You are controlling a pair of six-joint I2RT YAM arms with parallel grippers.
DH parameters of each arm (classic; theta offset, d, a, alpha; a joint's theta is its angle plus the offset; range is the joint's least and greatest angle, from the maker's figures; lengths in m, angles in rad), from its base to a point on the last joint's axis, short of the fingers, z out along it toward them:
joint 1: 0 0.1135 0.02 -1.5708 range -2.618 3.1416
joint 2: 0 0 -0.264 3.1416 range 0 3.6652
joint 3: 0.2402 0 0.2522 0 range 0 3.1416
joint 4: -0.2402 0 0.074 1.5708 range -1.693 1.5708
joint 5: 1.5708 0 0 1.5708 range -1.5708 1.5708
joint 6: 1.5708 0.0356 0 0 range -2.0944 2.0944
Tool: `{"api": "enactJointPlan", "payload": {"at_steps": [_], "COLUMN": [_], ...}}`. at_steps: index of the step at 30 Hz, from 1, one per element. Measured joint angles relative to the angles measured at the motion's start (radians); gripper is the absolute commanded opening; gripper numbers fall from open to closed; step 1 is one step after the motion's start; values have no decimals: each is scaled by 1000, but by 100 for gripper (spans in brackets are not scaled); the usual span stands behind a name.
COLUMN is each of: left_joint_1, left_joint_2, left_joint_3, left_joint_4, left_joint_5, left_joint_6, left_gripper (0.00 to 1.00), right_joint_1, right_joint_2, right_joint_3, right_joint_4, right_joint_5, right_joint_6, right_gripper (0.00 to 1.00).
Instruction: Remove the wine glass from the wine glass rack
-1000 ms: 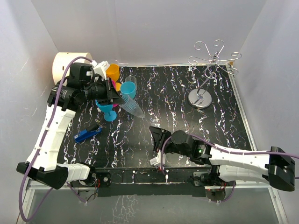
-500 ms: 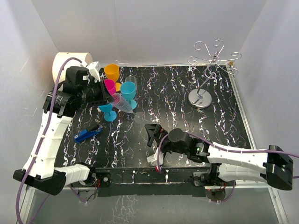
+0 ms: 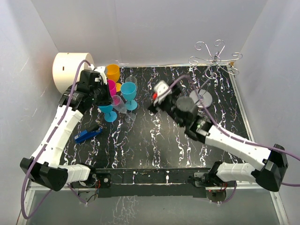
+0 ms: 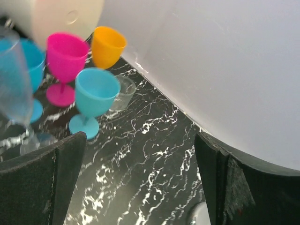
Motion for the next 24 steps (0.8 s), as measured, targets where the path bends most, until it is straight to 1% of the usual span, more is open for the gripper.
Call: {"api": "enactJointPlan", "payload": {"at_steps": [2,4,6,9,15,20,24], "left_joint_1": [0,0,0,0,-9,-22,-31], "left_joint_2": [12,27,49,75,122,167,205], "left_joint_3": [-8,-13,-21,-33,-50,-50,-49], "left_joint_4": [24,43,68,89,120,134,153], "left_joint_5": [-27,-43,-60,-78,-102,-106,-106], "left_joint_6": [22,41,64,90,124,133,134], "left_gripper": [0,0,0,0,0,0,4], "right_joint_1": [-83,-177,-261,-338,-355,-355,-355], "right_joint_2": [41,74,92,105,105,81,51], "right_joint_3": [93,152,172,172,172,172,172], "right_joint_4": [-51,-94,-127,-175,-217,-224,-224], "right_joint_5": [-27,-85,-164,-248,-344,-366,-369], "right_joint_6": [135,257,359,465,568,595,602], "right_gripper": [98,98,98,98,98,98,98]}}
